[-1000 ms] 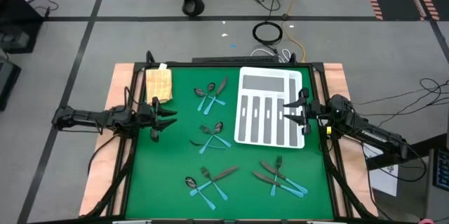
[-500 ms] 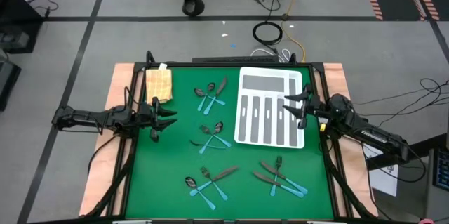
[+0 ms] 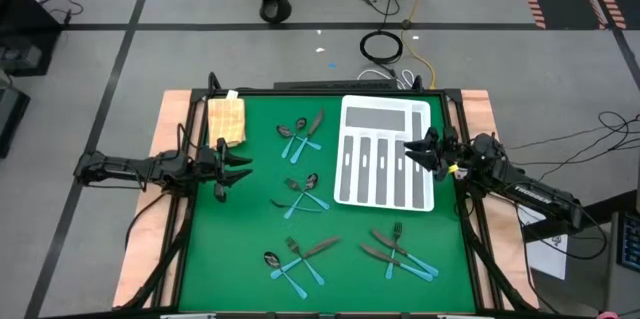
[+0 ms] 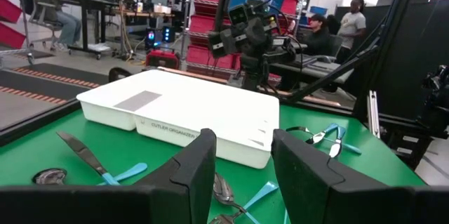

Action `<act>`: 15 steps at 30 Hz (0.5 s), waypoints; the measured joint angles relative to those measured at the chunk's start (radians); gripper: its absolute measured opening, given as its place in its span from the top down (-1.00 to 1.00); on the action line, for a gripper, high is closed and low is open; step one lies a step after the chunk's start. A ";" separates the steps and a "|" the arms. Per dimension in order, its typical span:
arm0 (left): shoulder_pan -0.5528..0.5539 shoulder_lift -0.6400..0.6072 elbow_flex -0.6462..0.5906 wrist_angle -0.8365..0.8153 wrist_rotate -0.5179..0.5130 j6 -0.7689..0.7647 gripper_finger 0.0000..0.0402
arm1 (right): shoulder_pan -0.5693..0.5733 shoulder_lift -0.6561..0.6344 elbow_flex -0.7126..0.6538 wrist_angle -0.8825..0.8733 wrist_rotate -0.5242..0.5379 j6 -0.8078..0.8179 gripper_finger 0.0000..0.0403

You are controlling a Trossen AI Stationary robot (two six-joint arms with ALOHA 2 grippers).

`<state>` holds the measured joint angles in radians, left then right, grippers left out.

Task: Sort silverware
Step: Put the blue table knife into the silverware tray

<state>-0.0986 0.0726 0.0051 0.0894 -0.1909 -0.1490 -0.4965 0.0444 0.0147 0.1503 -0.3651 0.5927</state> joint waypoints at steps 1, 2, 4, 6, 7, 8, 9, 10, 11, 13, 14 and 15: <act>0.000 0.000 0.000 0.002 -0.001 0.001 0.27 | 0.000 0.000 0.000 0.003 0.000 0.014 0.14; 0.000 0.000 0.000 0.007 -0.008 0.002 0.27 | 0.000 0.000 0.000 0.002 0.000 0.030 0.14; 0.000 0.000 0.000 0.011 -0.019 -0.003 0.27 | 0.000 0.000 0.000 -0.003 0.009 0.071 0.14; 0.000 0.000 0.000 0.017 -0.021 -0.028 0.27 | 0.000 0.000 0.000 0.008 0.032 0.103 0.14; 0.000 0.000 0.000 0.025 -0.028 -0.047 0.27 | 0.000 0.000 0.000 0.009 0.039 0.118 0.14; 0.000 0.000 0.000 0.040 -0.042 -0.061 0.27 | 0.000 0.000 0.000 0.007 0.047 0.138 0.14; 0.000 0.000 0.000 0.063 -0.059 -0.085 0.27 | 0.000 0.000 0.000 0.005 0.058 0.164 0.14; 0.000 0.000 0.000 0.088 -0.071 -0.104 0.27 | 0.000 0.000 0.000 0.010 0.074 0.193 0.14; 0.000 0.000 0.000 0.116 -0.083 -0.104 0.27 | 0.000 0.000 0.000 0.022 0.085 0.225 0.14; 0.000 0.000 0.000 0.193 -0.116 -0.103 0.27 | 0.000 0.000 0.000 0.083 0.123 0.271 0.14; 0.000 0.000 0.000 0.236 -0.151 -0.104 0.27 | 0.001 0.000 0.000 0.139 0.149 0.280 0.14; 0.000 0.000 0.000 0.282 -0.205 -0.109 0.27 | 0.001 0.000 0.000 0.202 0.180 0.281 0.14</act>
<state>-0.0986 0.0727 0.0048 0.3716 -0.3955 -0.2576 -0.4953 0.0445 0.0145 0.3518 -0.1853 0.8740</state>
